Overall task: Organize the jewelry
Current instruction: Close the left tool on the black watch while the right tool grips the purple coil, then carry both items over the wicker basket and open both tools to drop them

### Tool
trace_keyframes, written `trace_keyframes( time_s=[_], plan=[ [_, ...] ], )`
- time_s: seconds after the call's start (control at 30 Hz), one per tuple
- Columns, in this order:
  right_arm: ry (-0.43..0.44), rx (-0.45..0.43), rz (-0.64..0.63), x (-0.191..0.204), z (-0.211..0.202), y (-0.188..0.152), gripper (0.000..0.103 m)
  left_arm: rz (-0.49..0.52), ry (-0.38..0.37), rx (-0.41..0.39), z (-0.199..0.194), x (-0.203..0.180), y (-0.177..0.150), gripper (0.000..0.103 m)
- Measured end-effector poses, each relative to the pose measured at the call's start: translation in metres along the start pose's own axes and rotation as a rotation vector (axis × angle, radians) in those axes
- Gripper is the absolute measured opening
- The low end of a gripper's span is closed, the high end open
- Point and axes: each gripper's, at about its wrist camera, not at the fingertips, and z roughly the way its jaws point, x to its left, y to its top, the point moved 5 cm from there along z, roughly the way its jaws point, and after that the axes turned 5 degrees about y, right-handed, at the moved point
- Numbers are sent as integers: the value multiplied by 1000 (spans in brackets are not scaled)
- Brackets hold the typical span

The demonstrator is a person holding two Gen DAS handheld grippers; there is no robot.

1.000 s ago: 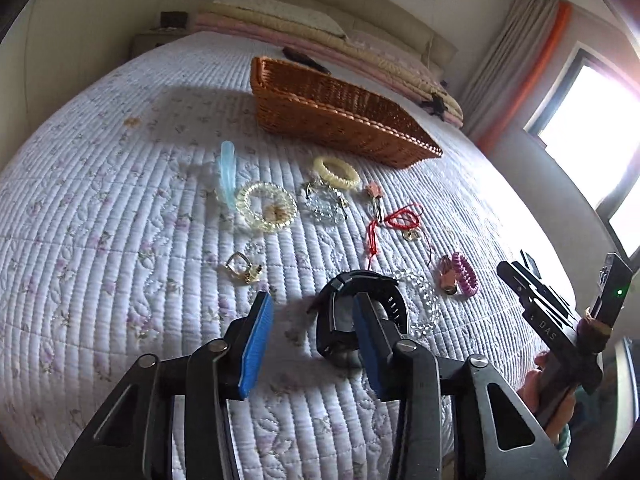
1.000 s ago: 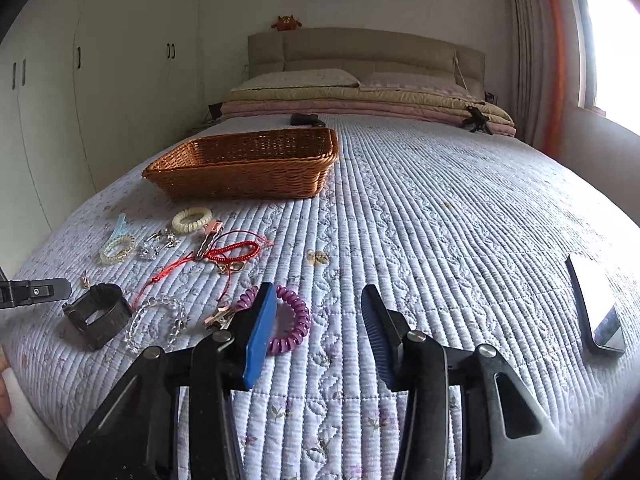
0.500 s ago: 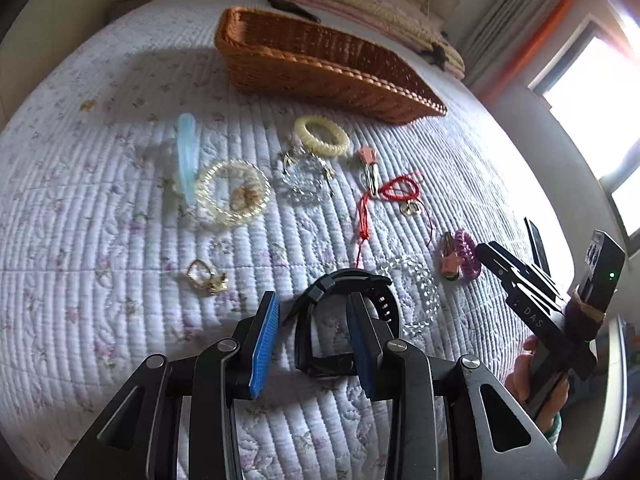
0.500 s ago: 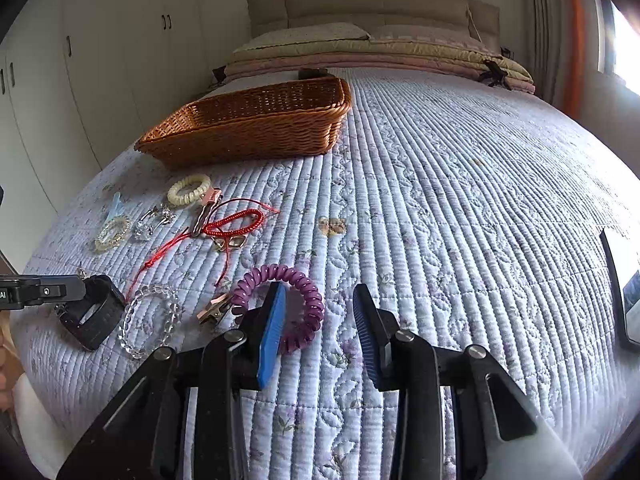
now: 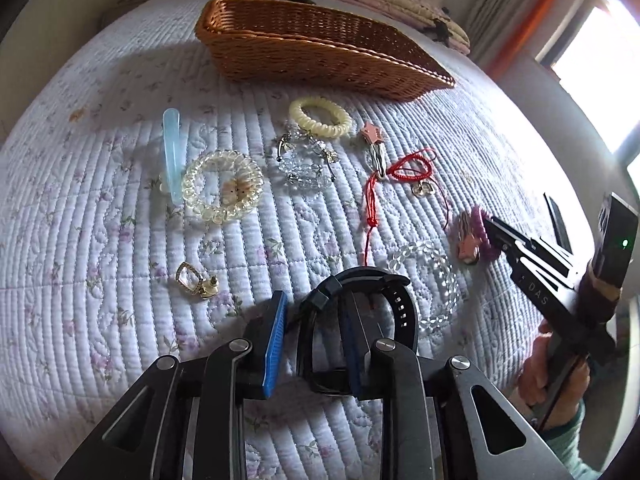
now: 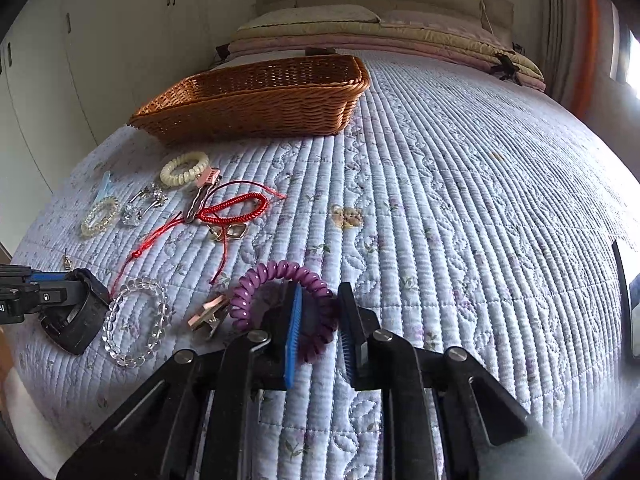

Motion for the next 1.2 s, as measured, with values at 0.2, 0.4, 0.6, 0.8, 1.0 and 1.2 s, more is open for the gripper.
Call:
trace_keyframes(
  time_s=[0.2,0.4,0.6,0.8,1.0,1.2],
  plan=[
    [-9,-29,-31,5,-3,-1,14,27,-4,-3,-1,-5,-16,14],
    [6,-70,-12,0,-13,-2,14,-35,-51,-73,-5,3,-14,10],
    [13,-81,5,-2,-14,-1,14,-74,-85,-96,-8,7,-21,10],
    [21,-108,15,-2,-21,1,14,-84,-71,-124,-21,9,-18,10],
    [60,-186,19,4,-52,30,14,-65,-75,-190,-49,1,14,10],
    [35,-269,-62,21,-69,106,14,-70,-81,-290,-77,-1,84,10]
  ],
)
